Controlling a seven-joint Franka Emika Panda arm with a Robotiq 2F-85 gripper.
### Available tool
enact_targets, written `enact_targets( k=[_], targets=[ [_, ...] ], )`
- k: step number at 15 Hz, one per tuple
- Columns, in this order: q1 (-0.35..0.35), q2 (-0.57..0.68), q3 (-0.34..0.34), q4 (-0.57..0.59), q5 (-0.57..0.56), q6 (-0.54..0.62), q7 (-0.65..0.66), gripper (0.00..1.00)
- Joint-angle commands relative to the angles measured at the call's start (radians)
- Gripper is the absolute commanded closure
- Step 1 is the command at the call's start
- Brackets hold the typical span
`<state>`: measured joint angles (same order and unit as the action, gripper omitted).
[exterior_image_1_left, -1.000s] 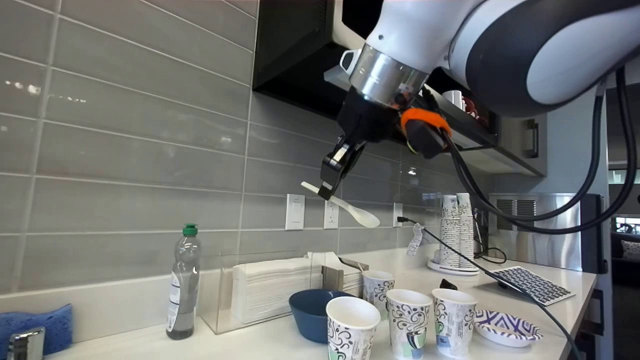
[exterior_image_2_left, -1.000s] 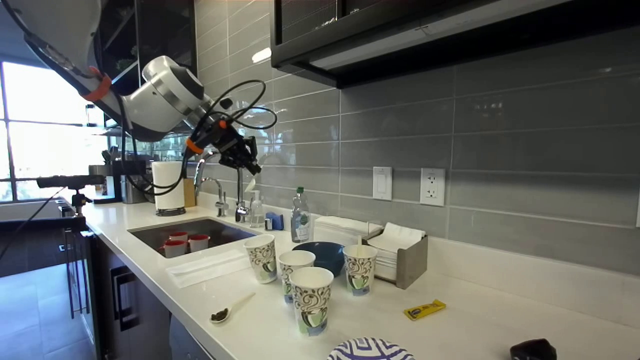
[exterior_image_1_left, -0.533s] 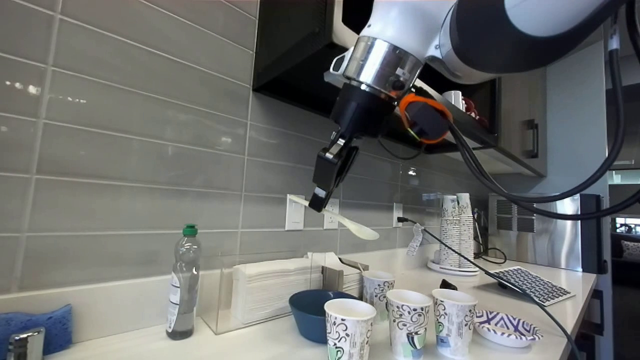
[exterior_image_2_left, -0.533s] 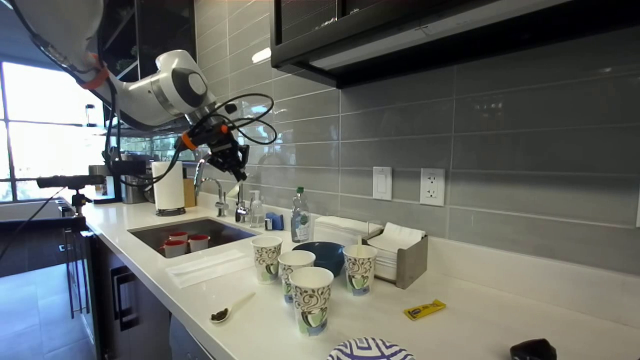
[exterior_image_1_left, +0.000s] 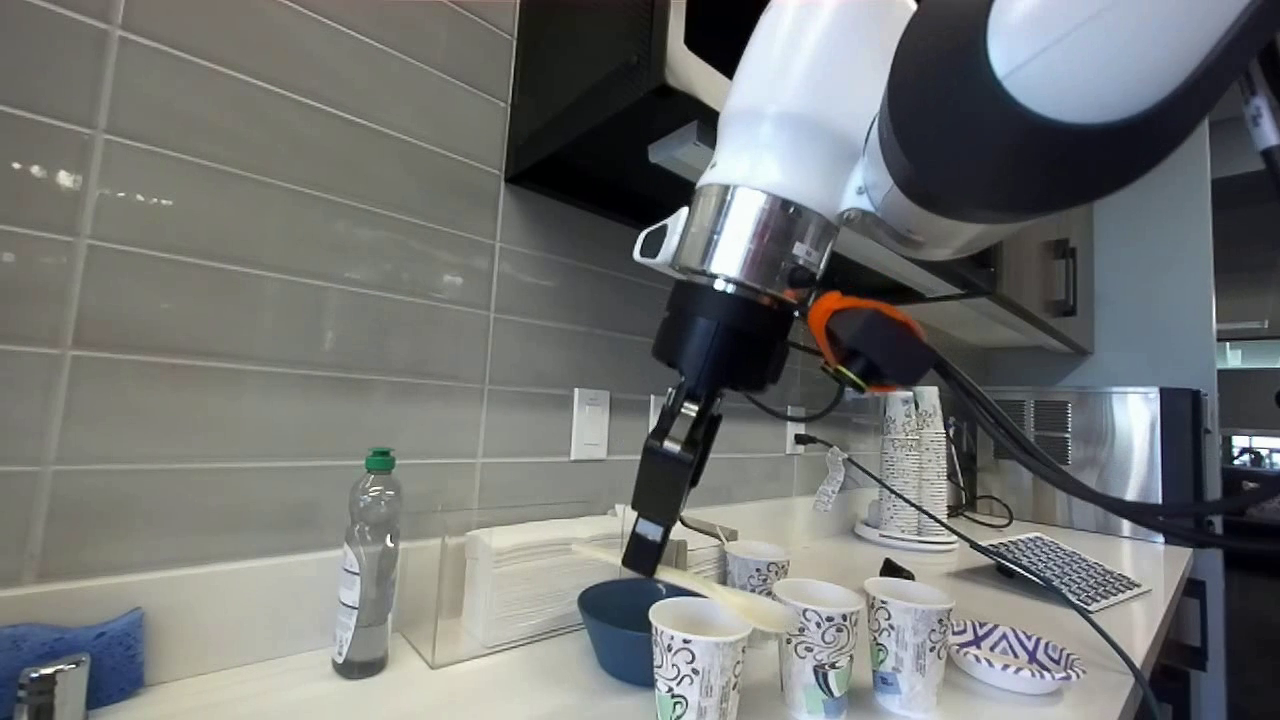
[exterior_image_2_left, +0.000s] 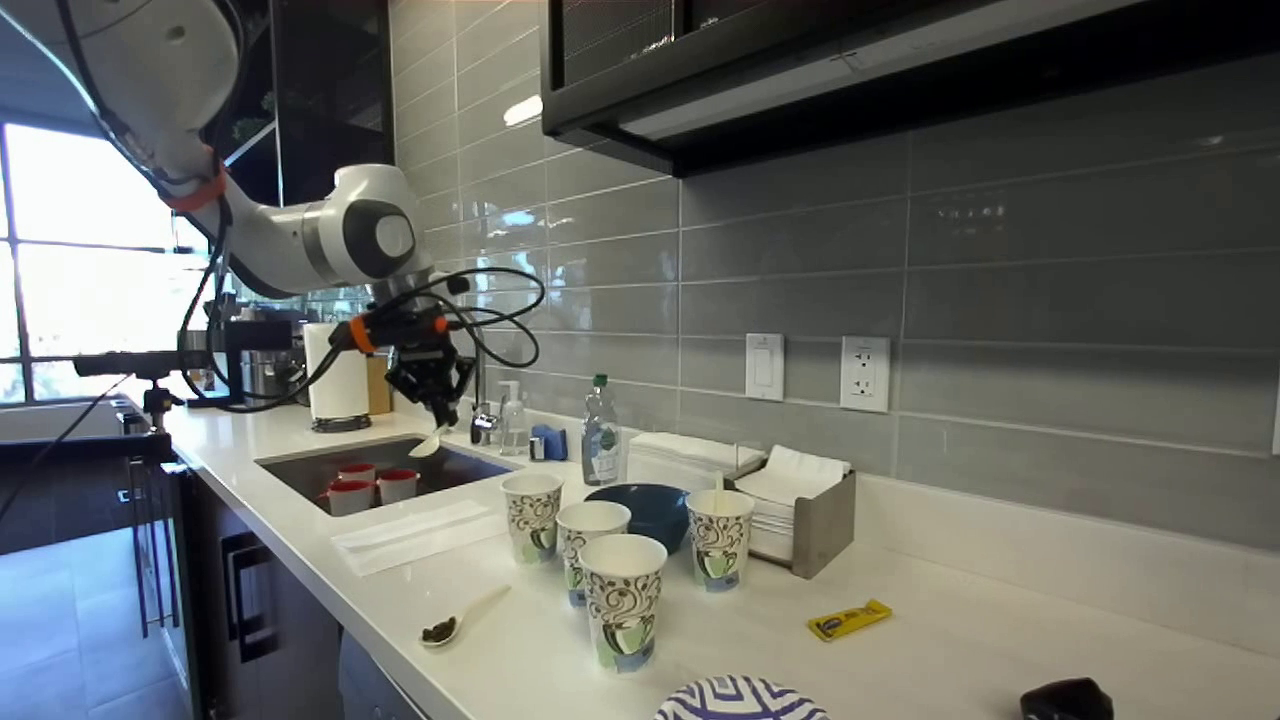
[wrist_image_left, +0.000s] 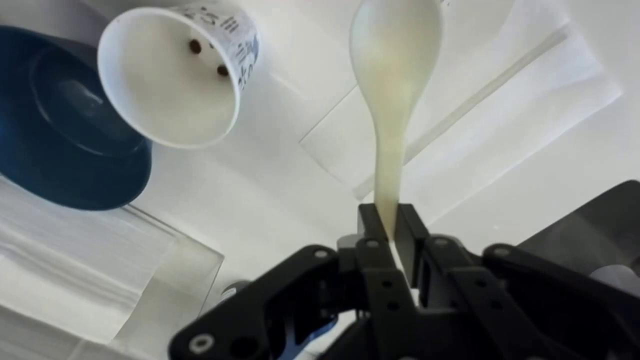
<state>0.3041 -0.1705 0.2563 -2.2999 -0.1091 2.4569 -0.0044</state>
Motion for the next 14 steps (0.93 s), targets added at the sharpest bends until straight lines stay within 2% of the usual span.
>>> enact_targets(
  k=[1, 7, 14],
  targets=[
    [-0.002, 0.000, 0.018, -0.078, 0.017, 0.047, -0.004, 0.97],
    [-0.011, 0.024, 0.033, -0.176, -0.014, 0.142, 0.035, 0.97],
    [-0.021, 0.080, 0.032, -0.215, -0.034, 0.208, 0.071, 0.97]
  ],
)
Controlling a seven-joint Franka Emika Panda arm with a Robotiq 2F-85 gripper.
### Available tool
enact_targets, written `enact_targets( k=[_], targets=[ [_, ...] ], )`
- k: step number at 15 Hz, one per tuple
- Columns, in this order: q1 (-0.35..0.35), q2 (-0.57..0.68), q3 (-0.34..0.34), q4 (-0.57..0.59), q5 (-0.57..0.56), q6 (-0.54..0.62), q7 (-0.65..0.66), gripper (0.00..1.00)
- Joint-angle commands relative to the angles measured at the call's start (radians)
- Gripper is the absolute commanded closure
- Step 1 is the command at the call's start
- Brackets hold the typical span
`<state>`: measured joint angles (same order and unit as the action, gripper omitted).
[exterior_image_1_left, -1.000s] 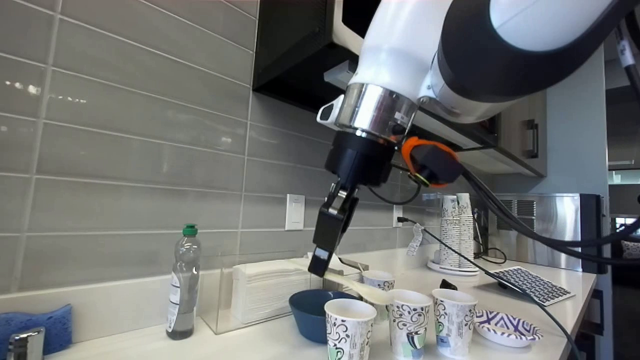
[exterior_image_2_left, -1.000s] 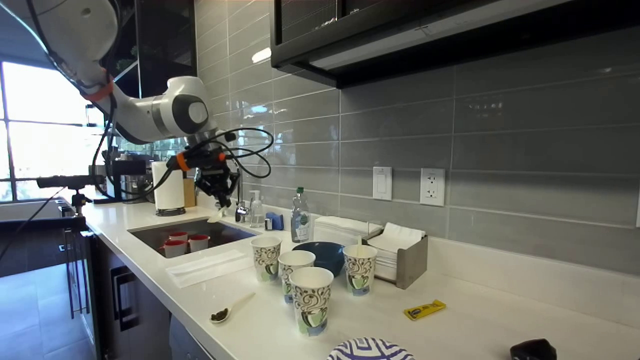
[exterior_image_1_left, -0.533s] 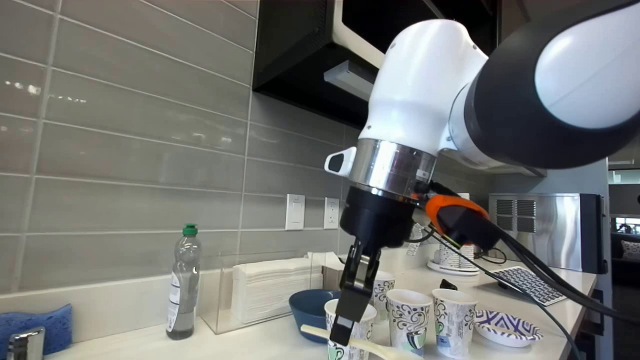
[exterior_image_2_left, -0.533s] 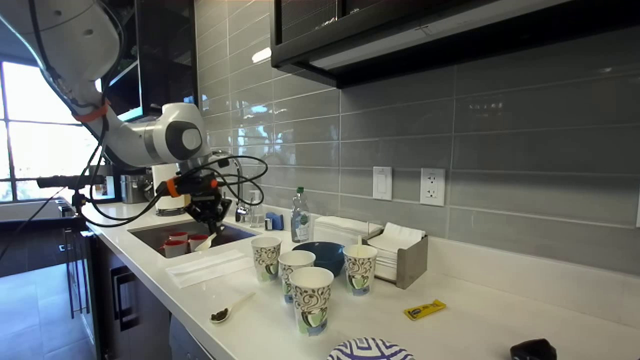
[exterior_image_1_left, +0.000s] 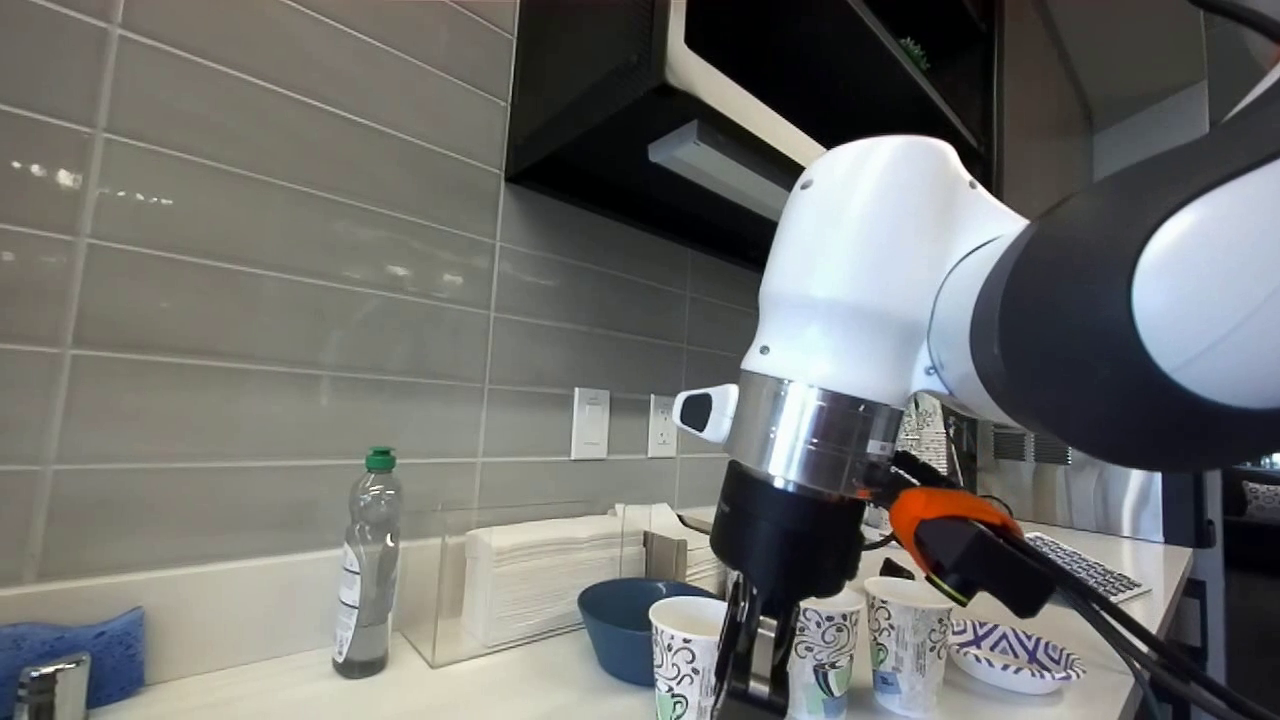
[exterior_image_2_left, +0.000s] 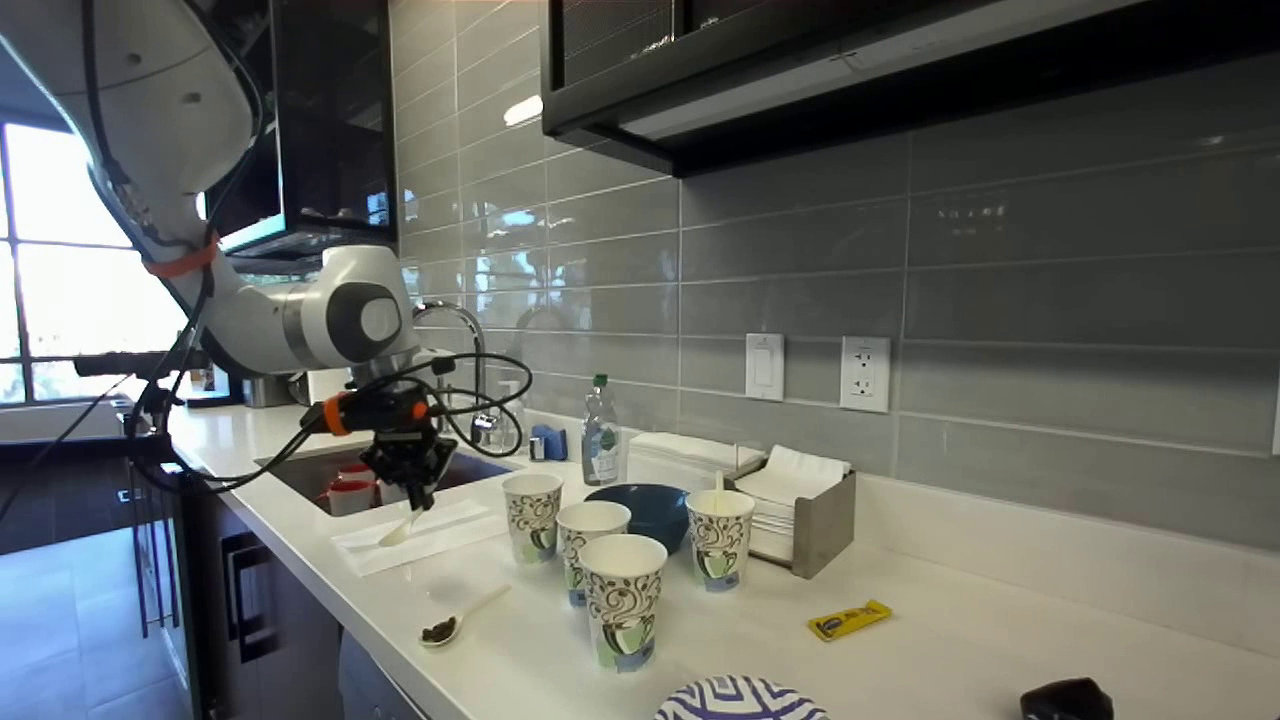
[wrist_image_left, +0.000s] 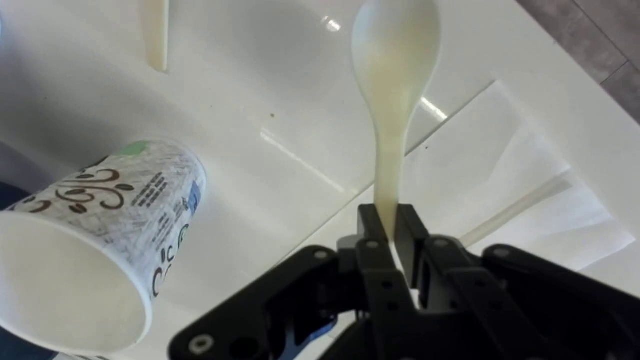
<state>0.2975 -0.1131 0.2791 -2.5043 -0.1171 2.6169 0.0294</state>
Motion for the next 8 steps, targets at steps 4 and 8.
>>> enact_targets(
  k=[4, 8],
  targets=[
    [-0.017, 0.048, 0.008, -0.012, -0.032, 0.083, 0.063, 0.97],
    [-0.020, 0.067, 0.004, -0.013, -0.035, 0.109, 0.078, 0.97]
  ],
)
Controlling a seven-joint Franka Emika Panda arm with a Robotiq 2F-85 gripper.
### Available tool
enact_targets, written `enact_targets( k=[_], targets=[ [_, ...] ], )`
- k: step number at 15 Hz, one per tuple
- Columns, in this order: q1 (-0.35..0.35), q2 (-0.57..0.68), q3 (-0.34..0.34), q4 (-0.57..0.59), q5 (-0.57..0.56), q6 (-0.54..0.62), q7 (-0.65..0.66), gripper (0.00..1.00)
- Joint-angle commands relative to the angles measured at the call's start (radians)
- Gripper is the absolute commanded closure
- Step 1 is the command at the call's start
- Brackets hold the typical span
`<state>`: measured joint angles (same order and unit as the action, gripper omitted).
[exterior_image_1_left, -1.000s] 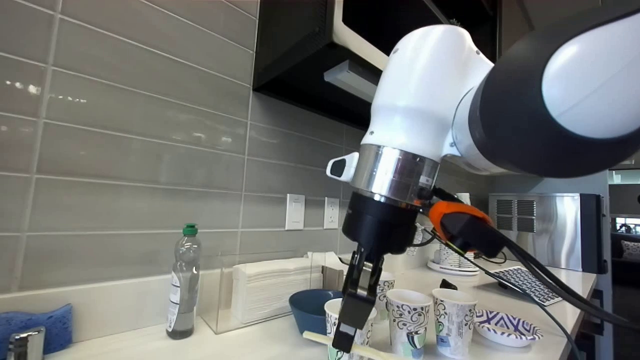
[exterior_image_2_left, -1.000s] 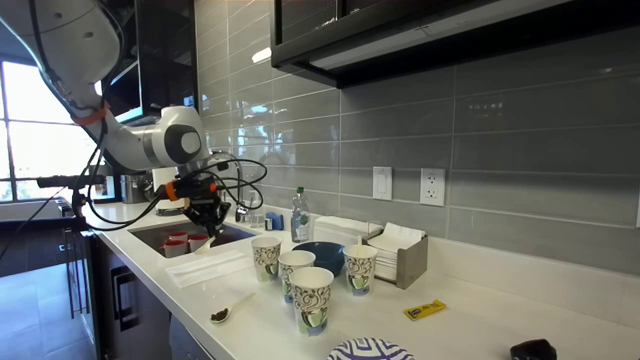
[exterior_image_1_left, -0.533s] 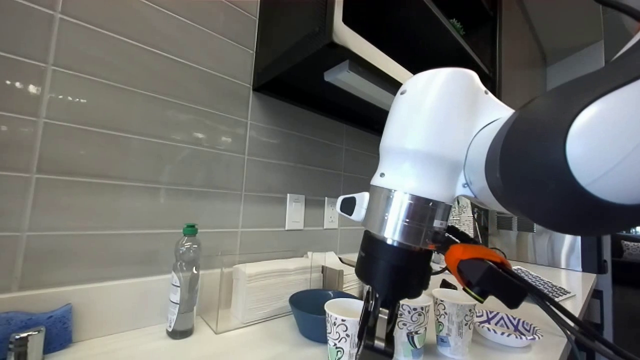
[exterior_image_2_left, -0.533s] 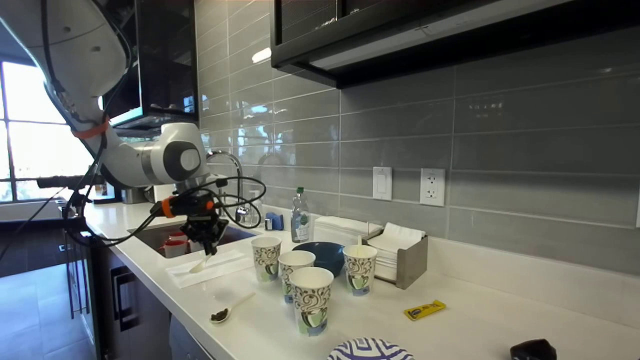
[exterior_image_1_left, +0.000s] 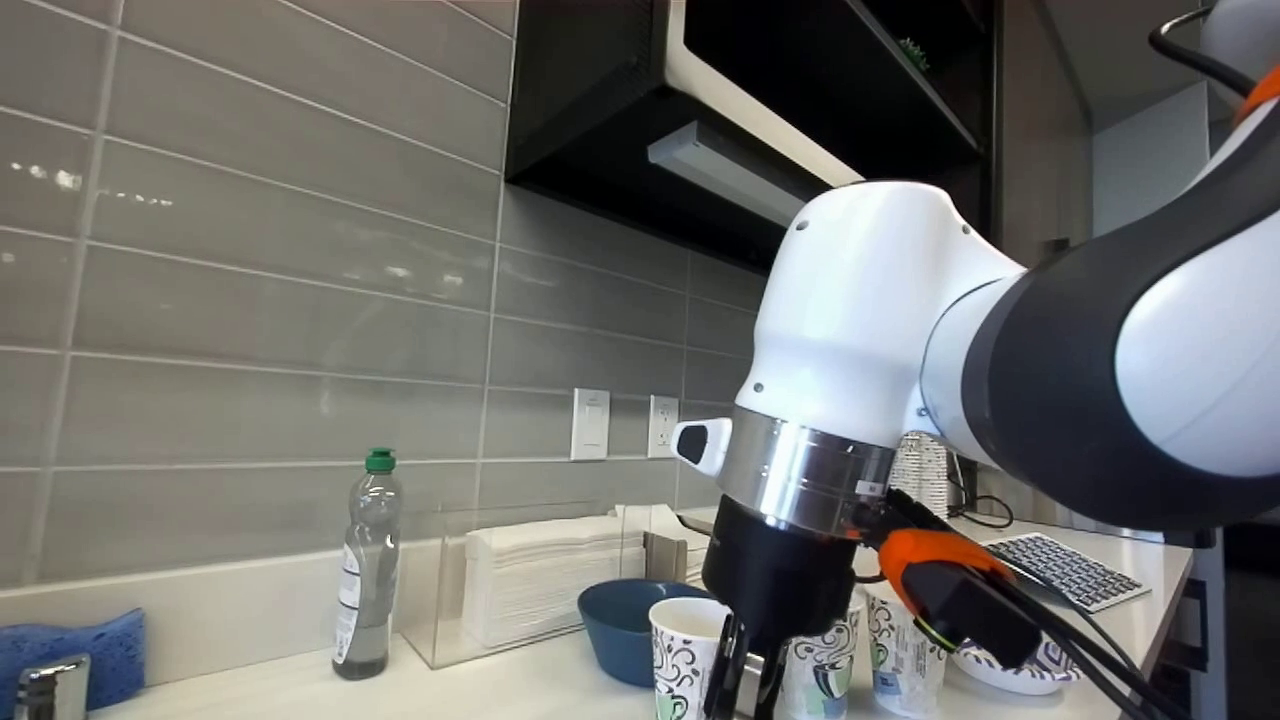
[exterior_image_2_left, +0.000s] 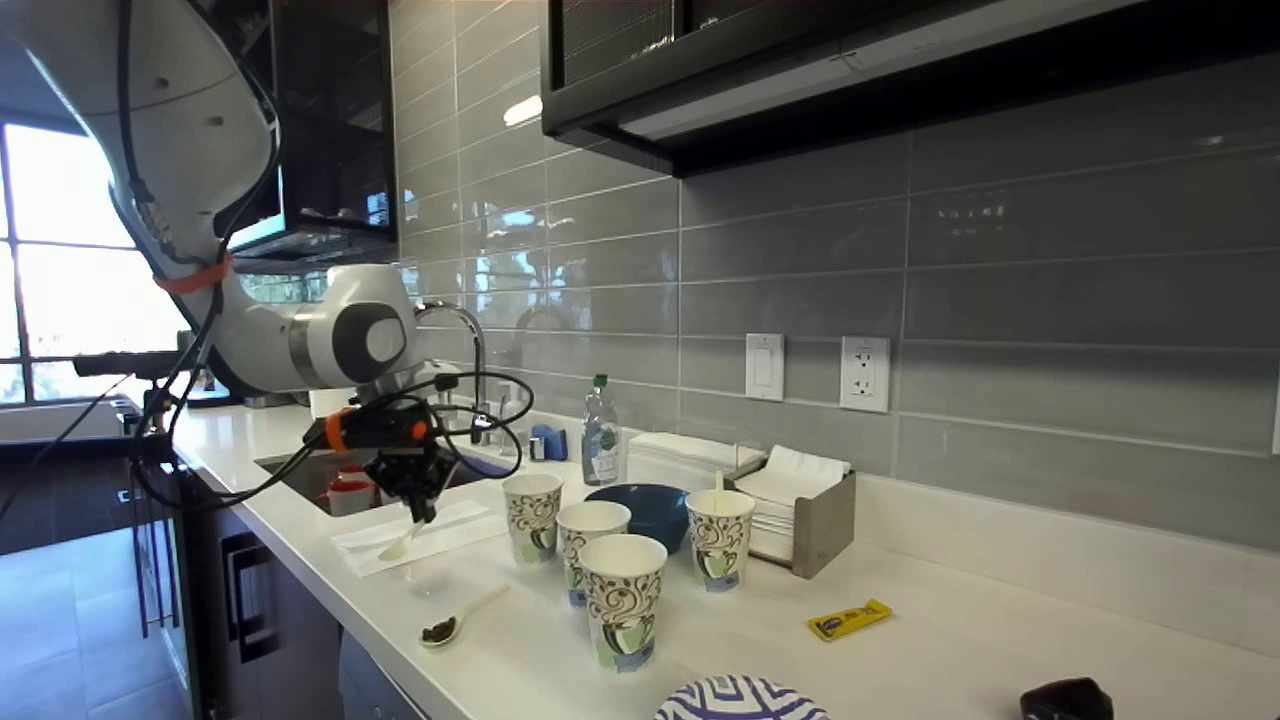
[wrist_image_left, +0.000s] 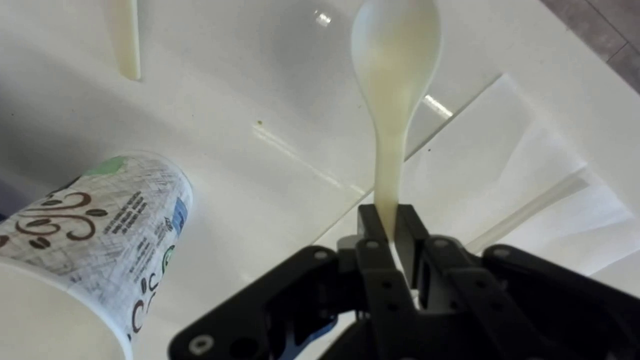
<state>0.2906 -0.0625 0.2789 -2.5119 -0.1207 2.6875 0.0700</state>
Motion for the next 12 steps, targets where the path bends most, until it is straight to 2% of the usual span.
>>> enact_targets(
  k=[1, 4, 6, 7, 8, 9, 12],
  targets=[
    [-0.016, 0.019, 0.002, -0.008, -0.034, 0.048, 0.045, 0.97],
    [-0.017, 0.032, -0.003, -0.006, -0.025, 0.072, 0.043, 0.97],
    [-0.020, 0.038, -0.005, -0.006, -0.022, 0.085, 0.041, 0.84],
    [-0.021, 0.041, -0.005, -0.005, -0.023, 0.091, 0.041, 0.72],
    [-0.022, 0.045, -0.006, -0.004, -0.023, 0.095, 0.041, 0.69],
    [-0.023, 0.046, -0.007, -0.004, -0.024, 0.098, 0.041, 0.57],
    [-0.023, 0.040, -0.008, -0.006, -0.020, 0.100, 0.041, 0.38]
  ],
)
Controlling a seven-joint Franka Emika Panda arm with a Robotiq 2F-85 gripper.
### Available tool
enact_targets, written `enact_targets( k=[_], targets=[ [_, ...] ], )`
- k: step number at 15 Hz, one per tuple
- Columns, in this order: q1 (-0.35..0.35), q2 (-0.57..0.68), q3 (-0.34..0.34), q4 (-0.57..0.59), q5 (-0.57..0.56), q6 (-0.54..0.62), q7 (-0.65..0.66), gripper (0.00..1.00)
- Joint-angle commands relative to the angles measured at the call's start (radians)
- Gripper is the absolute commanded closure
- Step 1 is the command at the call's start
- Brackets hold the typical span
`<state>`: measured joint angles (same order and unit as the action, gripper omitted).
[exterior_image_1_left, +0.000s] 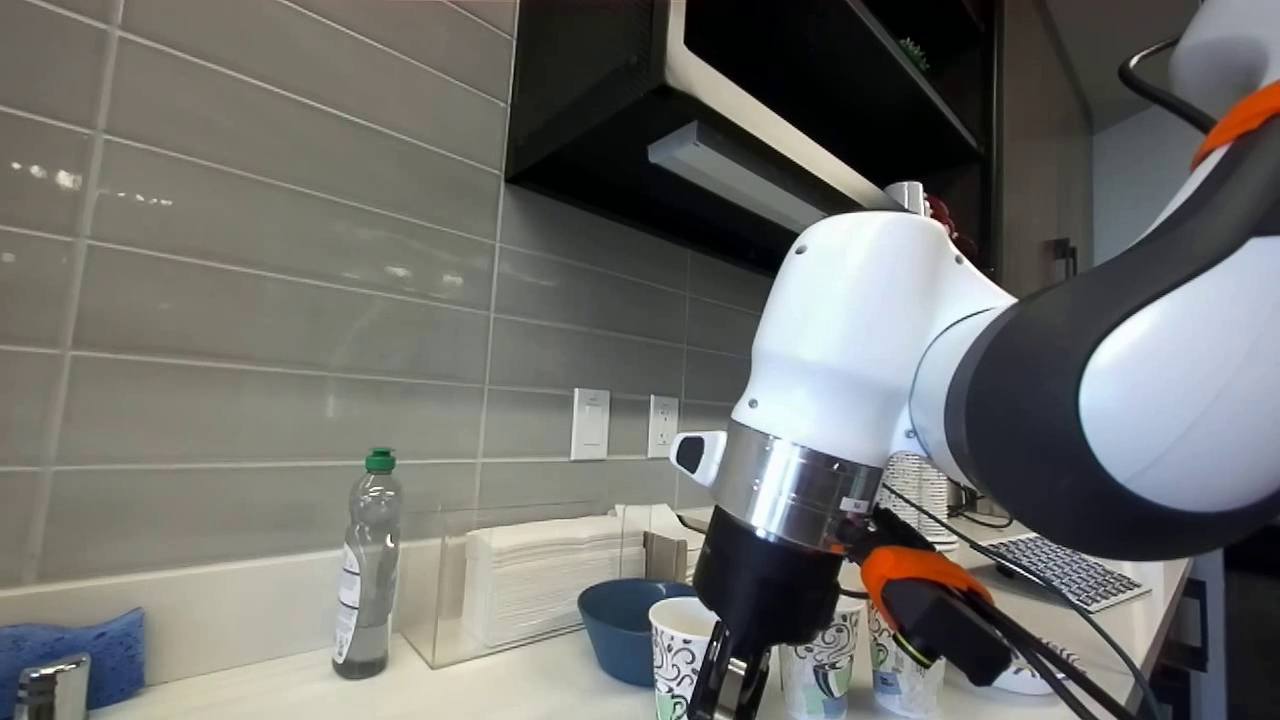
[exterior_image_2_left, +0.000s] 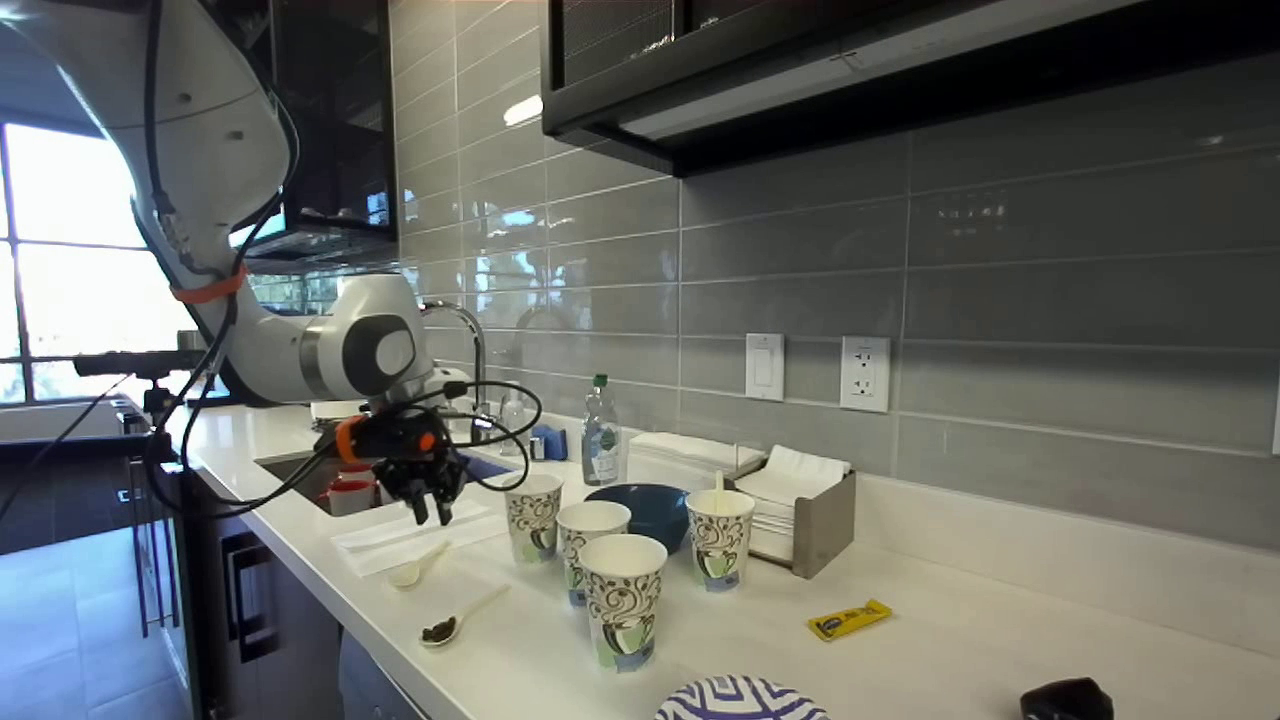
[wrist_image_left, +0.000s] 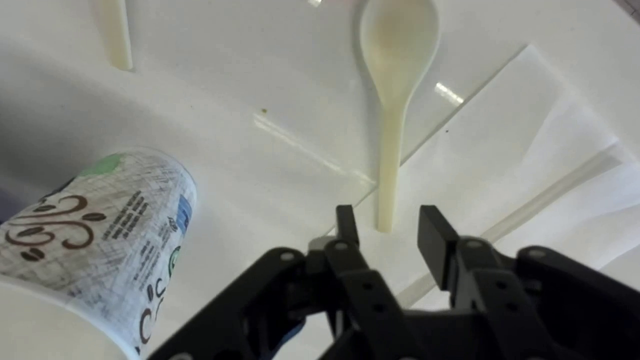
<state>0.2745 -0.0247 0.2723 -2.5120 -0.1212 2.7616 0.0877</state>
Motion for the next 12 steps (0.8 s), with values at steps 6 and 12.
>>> enact_targets(
  k=[6, 12],
  targets=[
    [-0.002, -0.023, 0.002, -0.002, 0.004, -0.056, -0.008, 0.20],
    [-0.016, -0.088, -0.005, -0.061, -0.010, -0.113, 0.000, 0.00]
  ],
)
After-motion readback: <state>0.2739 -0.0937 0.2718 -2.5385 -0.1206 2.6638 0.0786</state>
